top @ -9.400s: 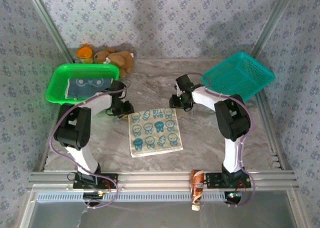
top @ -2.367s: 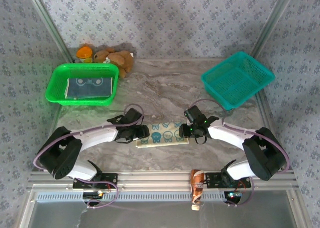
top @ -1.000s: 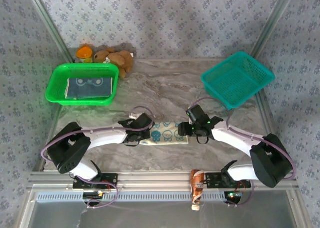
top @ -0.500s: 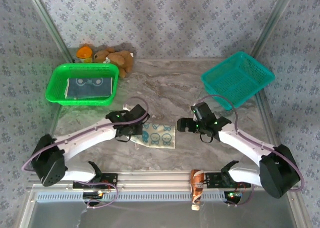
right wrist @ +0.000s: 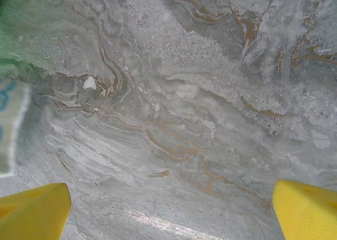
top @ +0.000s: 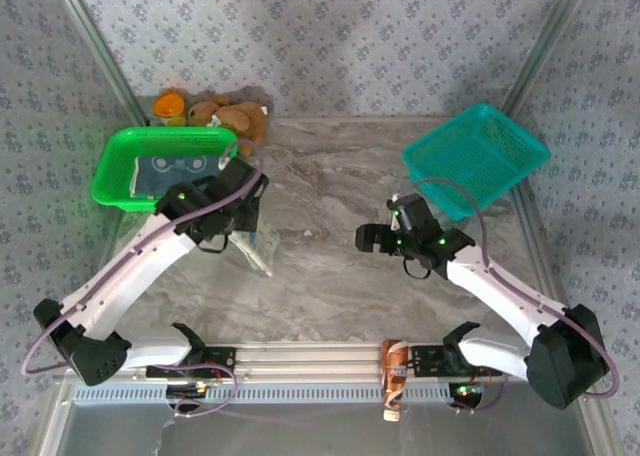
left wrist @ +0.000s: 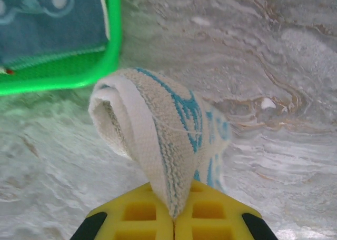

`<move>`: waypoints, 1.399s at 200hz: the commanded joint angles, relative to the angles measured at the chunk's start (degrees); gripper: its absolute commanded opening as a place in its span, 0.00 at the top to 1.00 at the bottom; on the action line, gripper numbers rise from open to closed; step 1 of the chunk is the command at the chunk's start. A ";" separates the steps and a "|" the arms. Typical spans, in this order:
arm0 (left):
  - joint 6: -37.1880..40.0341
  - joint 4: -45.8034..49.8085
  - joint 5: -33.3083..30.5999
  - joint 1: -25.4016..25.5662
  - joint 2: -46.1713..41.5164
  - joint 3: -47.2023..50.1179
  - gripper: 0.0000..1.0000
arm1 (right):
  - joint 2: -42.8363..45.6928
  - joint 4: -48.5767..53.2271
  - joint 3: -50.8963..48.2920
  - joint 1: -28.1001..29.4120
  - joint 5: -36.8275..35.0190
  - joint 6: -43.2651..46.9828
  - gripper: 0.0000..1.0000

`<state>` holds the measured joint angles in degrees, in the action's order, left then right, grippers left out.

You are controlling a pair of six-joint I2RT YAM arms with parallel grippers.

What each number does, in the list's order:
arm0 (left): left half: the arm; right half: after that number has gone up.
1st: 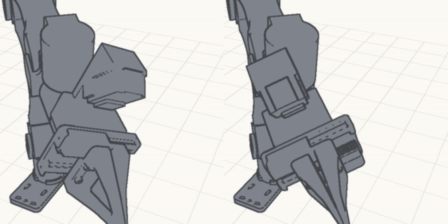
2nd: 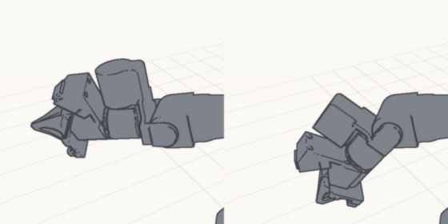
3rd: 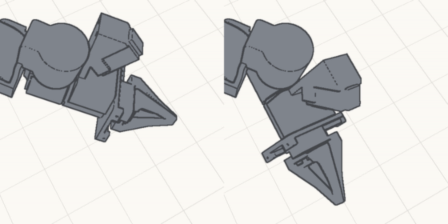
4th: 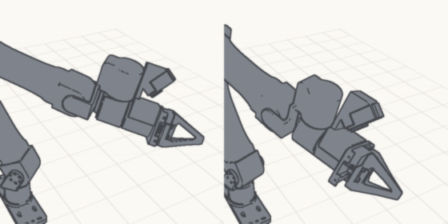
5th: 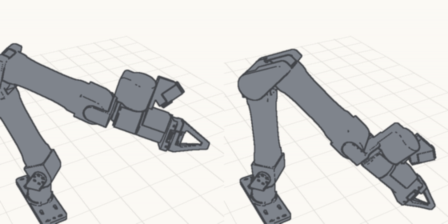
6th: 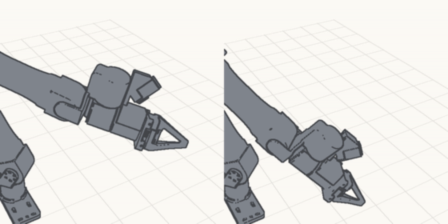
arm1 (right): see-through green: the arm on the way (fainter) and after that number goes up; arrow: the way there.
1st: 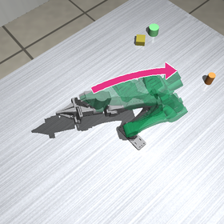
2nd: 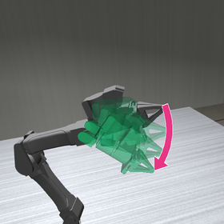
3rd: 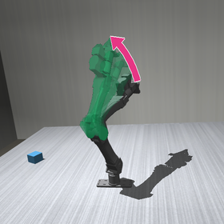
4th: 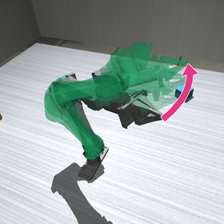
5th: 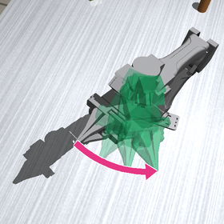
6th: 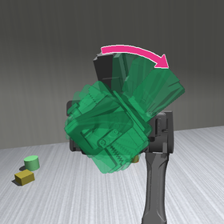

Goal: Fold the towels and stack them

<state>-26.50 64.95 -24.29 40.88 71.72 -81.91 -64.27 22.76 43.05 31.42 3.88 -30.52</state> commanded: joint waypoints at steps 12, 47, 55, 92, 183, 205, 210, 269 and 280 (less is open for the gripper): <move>10.28 4.92 -4.31 -3.41 1.75 -8.56 1.00 | 0.38 3.07 3.50 -0.64 1.19 1.60 0.00; 16.51 3.92 -6.64 -8.06 4.18 -15.13 1.00 | 0.11 4.43 5.09 -1.01 1.74 2.30 0.00; 18.34 2.86 -7.51 -9.06 4.45 -16.15 1.00 | 0.11 4.69 5.44 -1.14 1.90 2.46 0.00; 24.40 -1.34 -7.84 -16.08 6.66 -20.21 1.00 | -0.29 6.44 6.93 -1.61 2.53 3.40 0.00; 29.70 -7.09 -3.22 -28.85 20.20 -32.65 1.00 | -3.70 9.67 11.29 -2.41 3.43 5.43 0.00; 30.79 -8.37 -2.57 -30.04 24.42 -34.90 1.00 | -4.42 9.32 11.62 -2.42 3.46 5.17 0.00; 30.80 -8.59 -1.80 -30.29 25.22 -35.25 1.00 | -4.57 9.24 11.66 -2.52 3.50 5.15 0.00; 27.93 -5.56 4.68 -30.82 35.50 -43.76 1.00 | -4.68 9.32 10.63 -2.77 2.45 4.77 0.00; 26.98 -5.39 6.47 -30.71 36.32 -44.61 1.00 | -4.48 9.17 10.16 -2.95 2.36 4.64 0.00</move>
<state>2.57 58.50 -22.35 10.24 107.04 -122.67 -69.01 30.74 52.97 28.99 6.83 -26.24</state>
